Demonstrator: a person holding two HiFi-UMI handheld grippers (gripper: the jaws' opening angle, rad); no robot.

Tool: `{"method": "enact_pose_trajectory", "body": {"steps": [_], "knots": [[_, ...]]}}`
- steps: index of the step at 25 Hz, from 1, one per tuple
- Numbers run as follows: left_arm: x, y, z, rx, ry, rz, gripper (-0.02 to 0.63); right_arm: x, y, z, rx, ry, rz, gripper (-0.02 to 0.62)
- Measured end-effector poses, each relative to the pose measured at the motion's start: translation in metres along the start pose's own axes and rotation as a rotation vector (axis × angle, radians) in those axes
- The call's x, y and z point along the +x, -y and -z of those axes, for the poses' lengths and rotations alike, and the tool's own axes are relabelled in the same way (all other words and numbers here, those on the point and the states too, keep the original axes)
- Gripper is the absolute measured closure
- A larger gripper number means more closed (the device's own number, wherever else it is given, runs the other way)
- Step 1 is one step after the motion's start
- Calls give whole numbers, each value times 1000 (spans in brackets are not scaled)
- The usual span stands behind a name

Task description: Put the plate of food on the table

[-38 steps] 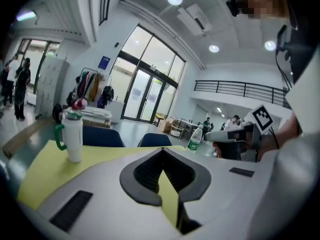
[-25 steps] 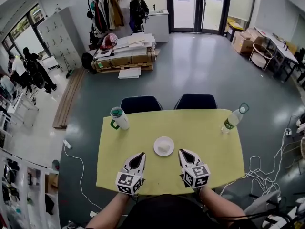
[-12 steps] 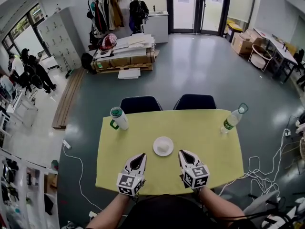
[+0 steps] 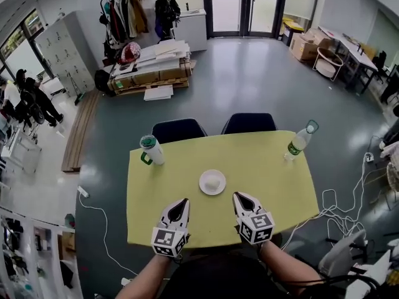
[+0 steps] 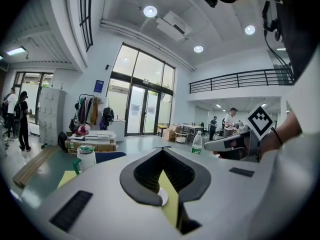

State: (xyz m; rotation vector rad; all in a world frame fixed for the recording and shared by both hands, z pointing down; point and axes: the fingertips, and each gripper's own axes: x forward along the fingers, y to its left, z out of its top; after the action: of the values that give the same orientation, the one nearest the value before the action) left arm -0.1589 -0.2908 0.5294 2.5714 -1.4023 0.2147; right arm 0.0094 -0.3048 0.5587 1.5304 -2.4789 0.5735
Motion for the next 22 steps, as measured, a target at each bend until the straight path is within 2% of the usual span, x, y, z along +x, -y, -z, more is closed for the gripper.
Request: {"method": "enact_pose_trajectory", "body": {"steps": [5, 10, 15, 22], "knots": [[-14, 1, 4, -14, 6, 29, 598, -20, -11, 8, 25, 17, 43, 583], [-29, 21, 6, -63, 24, 36, 598, -48, -18, 11, -7, 10, 31, 583], [-55, 60, 17, -76, 40, -1, 598, -97, -25, 14, -45, 41, -4, 583], [-94, 124, 37, -101, 60, -85, 598, -178, -12, 50, -41, 6, -38, 583]]}}
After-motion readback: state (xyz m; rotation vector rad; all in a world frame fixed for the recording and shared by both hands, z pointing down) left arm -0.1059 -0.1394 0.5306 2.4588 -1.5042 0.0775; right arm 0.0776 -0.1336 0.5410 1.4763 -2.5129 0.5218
